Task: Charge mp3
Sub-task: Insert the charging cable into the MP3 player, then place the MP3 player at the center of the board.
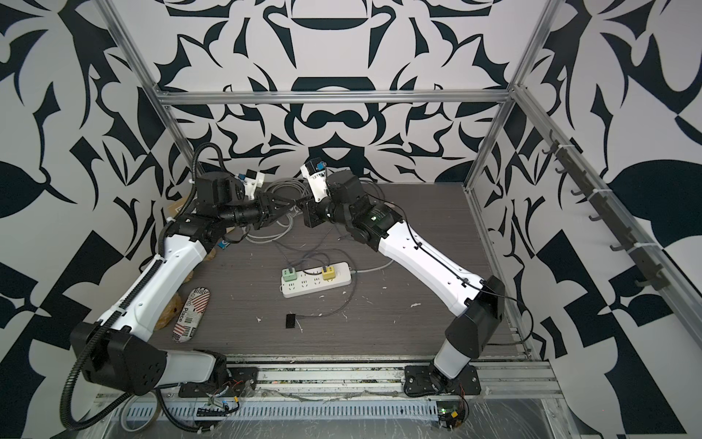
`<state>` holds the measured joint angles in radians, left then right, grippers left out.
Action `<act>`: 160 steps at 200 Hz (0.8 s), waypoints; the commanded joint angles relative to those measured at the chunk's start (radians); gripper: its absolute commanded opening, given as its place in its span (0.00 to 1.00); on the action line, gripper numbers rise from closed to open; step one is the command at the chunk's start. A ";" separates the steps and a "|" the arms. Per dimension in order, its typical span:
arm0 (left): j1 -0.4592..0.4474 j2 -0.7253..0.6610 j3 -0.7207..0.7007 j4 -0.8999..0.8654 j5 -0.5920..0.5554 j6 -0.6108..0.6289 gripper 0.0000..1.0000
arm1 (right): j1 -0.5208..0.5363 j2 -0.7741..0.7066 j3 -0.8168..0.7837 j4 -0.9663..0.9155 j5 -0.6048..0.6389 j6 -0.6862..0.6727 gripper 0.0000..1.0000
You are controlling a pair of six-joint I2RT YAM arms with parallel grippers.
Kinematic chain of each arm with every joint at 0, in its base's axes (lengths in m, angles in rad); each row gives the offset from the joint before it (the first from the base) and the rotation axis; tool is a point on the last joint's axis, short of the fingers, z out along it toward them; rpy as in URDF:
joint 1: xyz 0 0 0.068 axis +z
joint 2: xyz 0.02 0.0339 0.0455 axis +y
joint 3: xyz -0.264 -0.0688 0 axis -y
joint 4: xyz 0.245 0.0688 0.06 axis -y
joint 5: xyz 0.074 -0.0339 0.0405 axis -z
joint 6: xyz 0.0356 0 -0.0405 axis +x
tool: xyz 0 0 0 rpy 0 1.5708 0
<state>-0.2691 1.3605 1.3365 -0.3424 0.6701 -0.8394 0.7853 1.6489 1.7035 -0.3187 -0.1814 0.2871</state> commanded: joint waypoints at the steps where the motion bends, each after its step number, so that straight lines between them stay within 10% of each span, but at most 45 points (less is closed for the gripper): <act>1: -0.061 -0.033 0.101 0.143 0.139 0.009 0.00 | 0.046 0.095 -0.040 -0.165 -0.112 0.024 0.00; 57: -0.058 -0.035 0.101 0.022 0.082 0.051 0.00 | 0.039 0.052 -0.031 -0.130 -0.113 0.110 0.00; 93: 0.028 -0.008 0.036 -0.168 -0.022 0.062 0.00 | 0.023 -0.074 -0.075 -0.120 -0.124 0.312 0.47; 160: 0.178 0.169 0.037 -0.415 -0.189 0.168 0.00 | 0.011 -0.301 -0.402 0.040 -0.248 0.678 0.69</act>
<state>-0.1360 1.4975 1.3804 -0.6453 0.5510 -0.7280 0.7990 1.4200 1.3327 -0.3611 -0.3935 0.8181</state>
